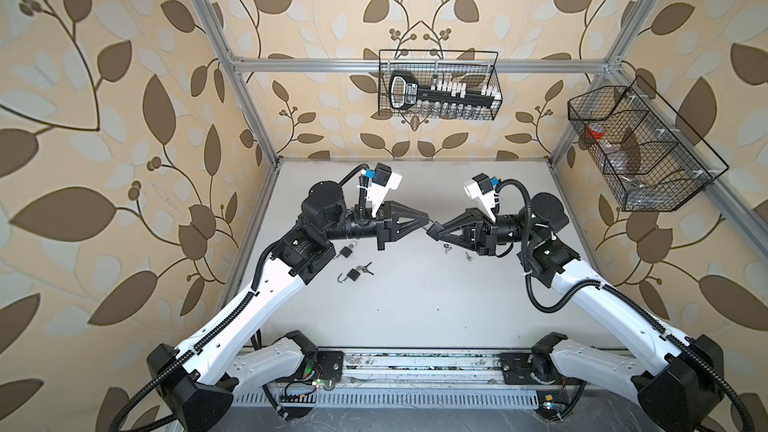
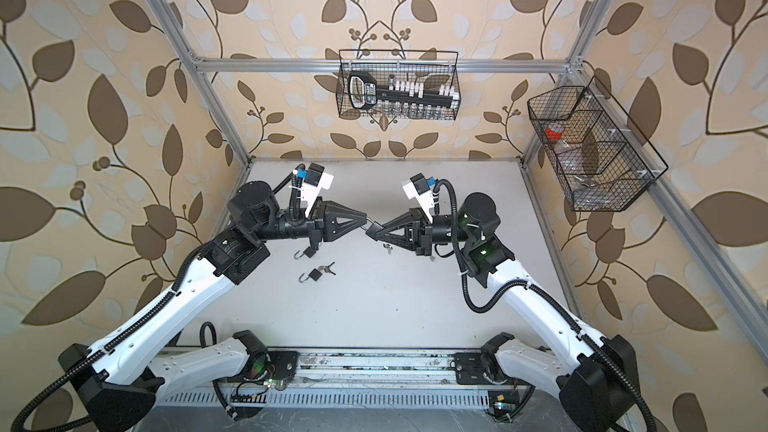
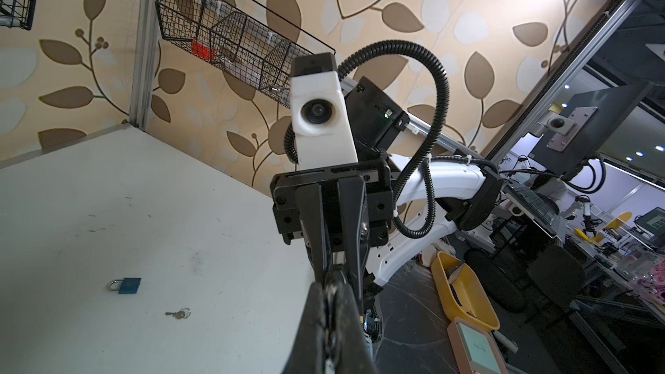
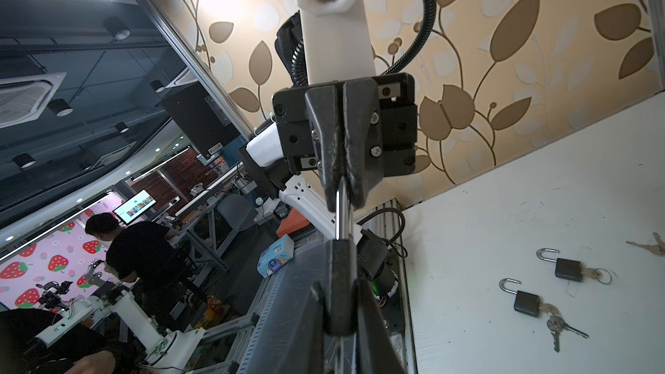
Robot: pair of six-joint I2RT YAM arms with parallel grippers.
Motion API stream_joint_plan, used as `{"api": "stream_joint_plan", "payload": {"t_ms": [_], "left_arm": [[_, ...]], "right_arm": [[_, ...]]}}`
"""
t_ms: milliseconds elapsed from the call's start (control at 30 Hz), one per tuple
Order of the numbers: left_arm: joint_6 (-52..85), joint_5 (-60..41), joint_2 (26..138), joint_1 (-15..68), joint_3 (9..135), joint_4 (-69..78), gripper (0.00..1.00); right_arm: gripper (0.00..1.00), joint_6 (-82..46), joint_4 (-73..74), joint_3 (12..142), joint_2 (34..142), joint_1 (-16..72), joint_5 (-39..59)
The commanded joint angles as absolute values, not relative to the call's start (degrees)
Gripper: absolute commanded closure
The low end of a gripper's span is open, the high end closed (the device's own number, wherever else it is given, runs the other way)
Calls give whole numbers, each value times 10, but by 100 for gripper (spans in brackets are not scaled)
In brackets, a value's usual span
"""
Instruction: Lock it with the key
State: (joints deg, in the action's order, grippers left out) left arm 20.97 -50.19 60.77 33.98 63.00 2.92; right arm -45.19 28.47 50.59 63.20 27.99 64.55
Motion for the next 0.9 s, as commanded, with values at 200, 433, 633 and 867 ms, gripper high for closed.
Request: {"api": "stream_joint_plan", "payload": {"t_ms": [200,433,633,867], "left_arm": [[223,-533,630,360,608,15,100],[238,-531,631,378,592,27,100],[238,-528,631,379,585,29,100],[213,-543,648,394,598,2,100]], "right_arm": [[100,-410,330,553,626,288,570],[100,-364,308,559,625,288,529],[100,-396,335,557,624,288,542],[100,-452,374,566,629,288,556]]}}
